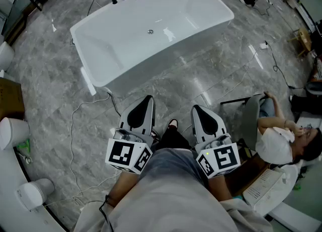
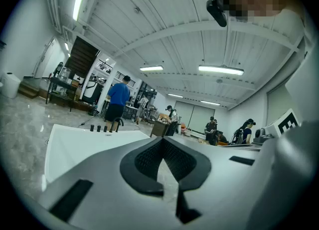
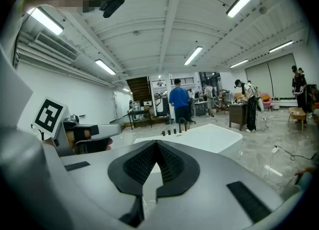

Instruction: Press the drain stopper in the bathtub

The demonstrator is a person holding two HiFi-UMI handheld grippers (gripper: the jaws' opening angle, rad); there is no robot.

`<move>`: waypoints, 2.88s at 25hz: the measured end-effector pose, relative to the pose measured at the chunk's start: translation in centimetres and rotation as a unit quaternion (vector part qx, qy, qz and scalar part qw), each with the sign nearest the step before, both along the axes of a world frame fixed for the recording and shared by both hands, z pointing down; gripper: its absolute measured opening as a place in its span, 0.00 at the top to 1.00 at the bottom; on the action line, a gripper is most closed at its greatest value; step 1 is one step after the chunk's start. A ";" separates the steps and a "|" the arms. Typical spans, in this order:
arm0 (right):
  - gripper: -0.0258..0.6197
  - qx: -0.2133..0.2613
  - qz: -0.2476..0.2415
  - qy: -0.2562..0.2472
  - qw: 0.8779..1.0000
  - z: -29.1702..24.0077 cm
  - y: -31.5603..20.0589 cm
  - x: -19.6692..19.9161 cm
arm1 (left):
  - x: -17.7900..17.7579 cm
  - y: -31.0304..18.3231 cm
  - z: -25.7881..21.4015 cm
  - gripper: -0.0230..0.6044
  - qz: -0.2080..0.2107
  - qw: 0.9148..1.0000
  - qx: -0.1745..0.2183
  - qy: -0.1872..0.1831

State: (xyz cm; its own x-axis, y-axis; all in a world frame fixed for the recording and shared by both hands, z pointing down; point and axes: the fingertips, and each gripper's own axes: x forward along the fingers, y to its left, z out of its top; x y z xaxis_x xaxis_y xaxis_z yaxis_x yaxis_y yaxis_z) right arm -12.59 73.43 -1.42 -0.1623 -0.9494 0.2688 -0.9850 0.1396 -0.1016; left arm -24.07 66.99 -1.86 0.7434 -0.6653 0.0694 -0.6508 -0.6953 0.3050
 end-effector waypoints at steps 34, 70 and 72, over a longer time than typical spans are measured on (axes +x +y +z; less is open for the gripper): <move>0.93 0.025 0.006 -0.034 0.999 0.7 -6.8 15.1 | 15.1 -7.8 1.1 0.95 0.004 1.000 0.002 -0.026; 0.93 0.012 -0.059 -0.016 0.998 0.5 -39.8 16.0 | 17.2 -38.3 1.1 0.95 -0.014 1.000 -0.006 -0.027; 0.93 0.010 -0.062 -0.018 0.998 0.8 -40.1 16.1 | 17.4 -38.6 1.4 0.95 -0.014 0.999 -0.011 -0.030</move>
